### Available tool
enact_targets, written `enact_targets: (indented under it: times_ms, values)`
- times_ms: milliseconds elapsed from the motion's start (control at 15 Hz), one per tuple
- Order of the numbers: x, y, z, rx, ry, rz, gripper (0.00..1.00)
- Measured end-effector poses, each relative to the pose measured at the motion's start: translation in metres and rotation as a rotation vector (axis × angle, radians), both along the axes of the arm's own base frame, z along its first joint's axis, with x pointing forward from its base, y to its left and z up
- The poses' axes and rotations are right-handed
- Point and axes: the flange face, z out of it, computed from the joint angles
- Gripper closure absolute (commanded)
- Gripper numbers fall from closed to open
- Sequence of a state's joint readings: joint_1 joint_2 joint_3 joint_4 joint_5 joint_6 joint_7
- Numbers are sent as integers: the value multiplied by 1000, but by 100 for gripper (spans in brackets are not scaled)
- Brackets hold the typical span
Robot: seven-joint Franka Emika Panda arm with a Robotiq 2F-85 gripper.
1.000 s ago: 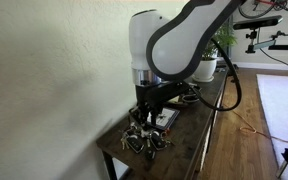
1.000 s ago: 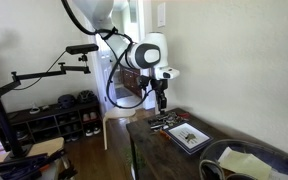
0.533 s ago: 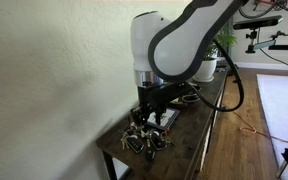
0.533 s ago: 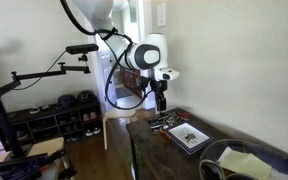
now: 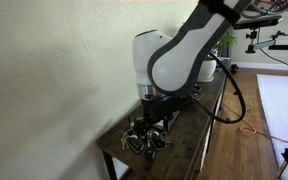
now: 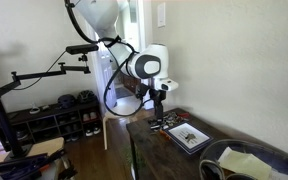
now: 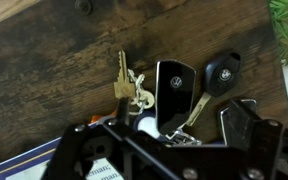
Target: Put the two sets of keys on top of the blue and white object.
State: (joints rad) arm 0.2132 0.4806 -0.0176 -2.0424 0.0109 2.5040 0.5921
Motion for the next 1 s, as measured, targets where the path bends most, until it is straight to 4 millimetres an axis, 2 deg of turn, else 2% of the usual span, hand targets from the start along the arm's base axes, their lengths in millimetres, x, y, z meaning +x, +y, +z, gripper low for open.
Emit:
enact_targets:
  times_ms: [200,267,333,867,933,1000]
  values:
    - [-1,0,-10,10,18,-28,0]
    - [-2,-1,-12,12,22,-34,5]
    - [-2,-1,-15,14,26,-38,26]
    - [0,-7,-18,18,28,-61,80]
    - [0,-8,-18,19,27,-64,84]
    - [0,-9,-18,21,27,-68,84]
